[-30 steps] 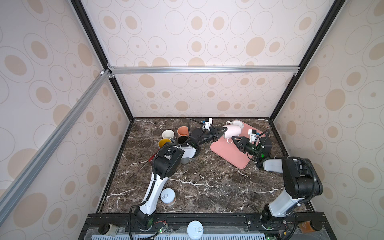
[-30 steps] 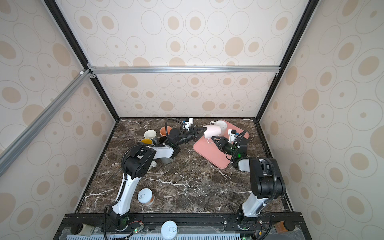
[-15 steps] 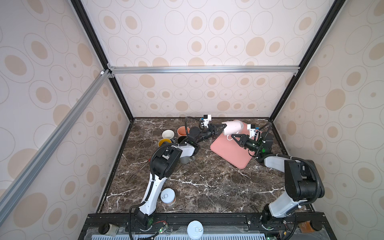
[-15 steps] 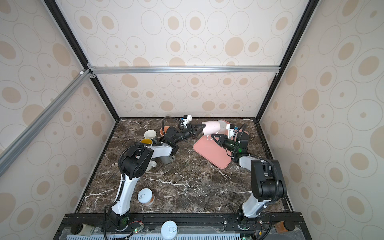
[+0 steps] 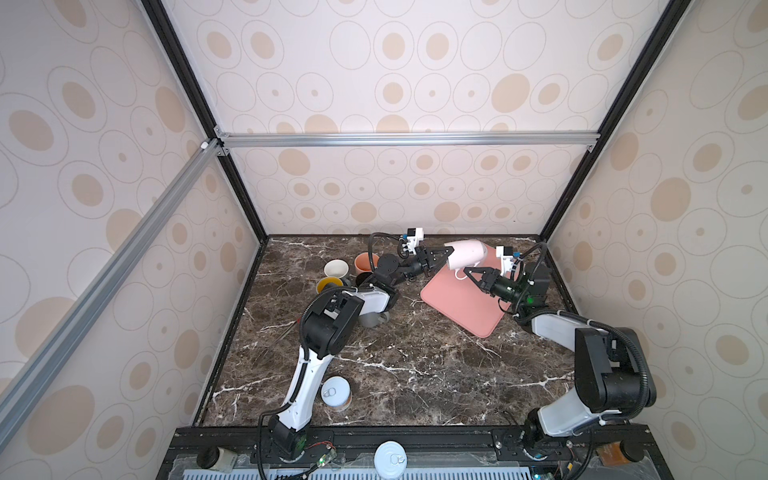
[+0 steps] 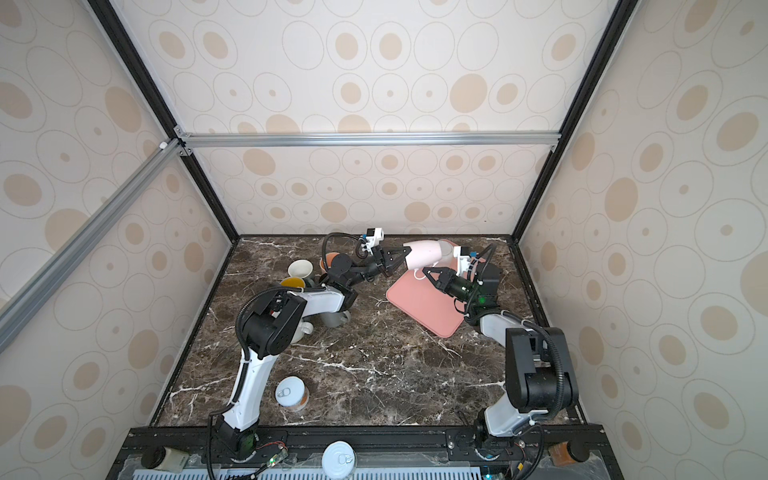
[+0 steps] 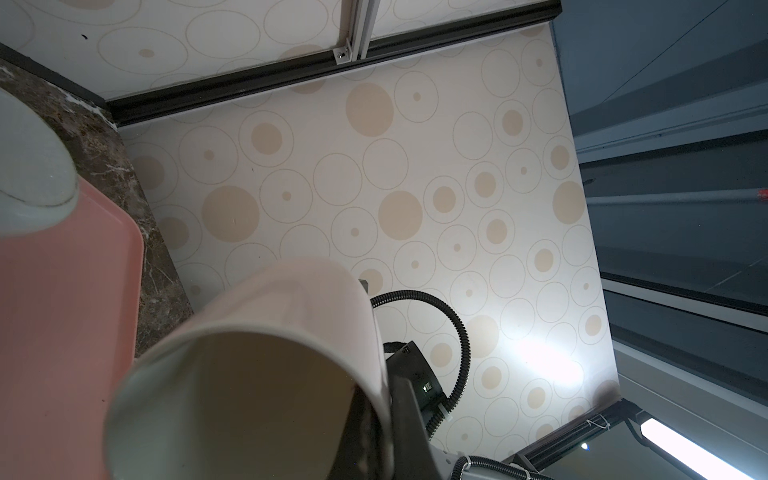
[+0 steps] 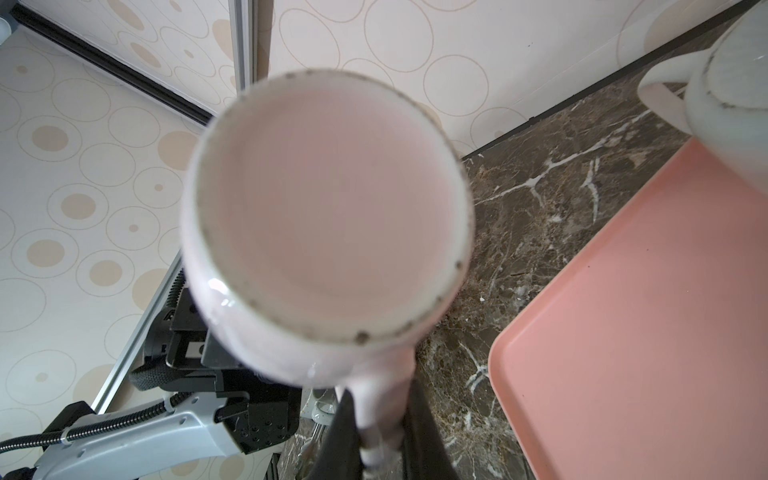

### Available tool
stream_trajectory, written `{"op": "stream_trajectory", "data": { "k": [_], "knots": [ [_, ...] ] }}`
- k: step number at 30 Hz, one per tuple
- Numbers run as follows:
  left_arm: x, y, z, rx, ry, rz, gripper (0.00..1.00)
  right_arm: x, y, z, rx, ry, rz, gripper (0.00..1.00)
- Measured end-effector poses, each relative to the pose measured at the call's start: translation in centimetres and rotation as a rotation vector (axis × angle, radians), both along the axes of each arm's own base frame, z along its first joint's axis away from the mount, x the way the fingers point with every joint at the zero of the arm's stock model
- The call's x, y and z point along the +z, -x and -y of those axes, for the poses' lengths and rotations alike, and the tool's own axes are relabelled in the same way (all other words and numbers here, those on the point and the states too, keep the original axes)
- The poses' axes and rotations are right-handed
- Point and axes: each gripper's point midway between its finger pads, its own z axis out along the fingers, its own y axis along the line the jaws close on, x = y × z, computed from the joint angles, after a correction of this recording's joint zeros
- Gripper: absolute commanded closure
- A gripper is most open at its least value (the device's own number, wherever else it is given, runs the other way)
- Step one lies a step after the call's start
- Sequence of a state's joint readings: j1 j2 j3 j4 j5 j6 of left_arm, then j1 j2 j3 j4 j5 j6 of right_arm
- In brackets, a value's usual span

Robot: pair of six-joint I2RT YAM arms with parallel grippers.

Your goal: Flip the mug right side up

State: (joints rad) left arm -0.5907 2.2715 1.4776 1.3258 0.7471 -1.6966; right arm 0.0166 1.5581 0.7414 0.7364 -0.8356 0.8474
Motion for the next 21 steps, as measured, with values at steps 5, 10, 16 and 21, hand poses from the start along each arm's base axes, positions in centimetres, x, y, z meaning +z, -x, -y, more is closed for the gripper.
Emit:
{"op": "stream_trajectory", "data": {
  "k": [5, 10, 16, 21],
  "knots": [
    [0.1, 0.3, 0.1, -0.009, -0.006, 0.026, 0.65, 0.0, 0.4, 0.5, -0.053, -0.02, -0.034, 1.0],
    [0.3, 0.5, 0.0, -0.005, -0.003, 0.055, 0.55, 0.3, 0.8, 0.7, -0.099, -0.033, -0.039, 1.0],
    [0.3, 0.5, -0.2, 0.019, -0.017, 0.096, 0.49, 1.0, 1.6, 0.8, -0.156, -0.013, -0.014, 1.0],
    [0.0, 0.8, -1.0, 0.057, -0.072, 0.118, 0.48, 1.7, 2.2, 2.1, -0.259, 0.034, -0.015, 1.0]
  ]
}}
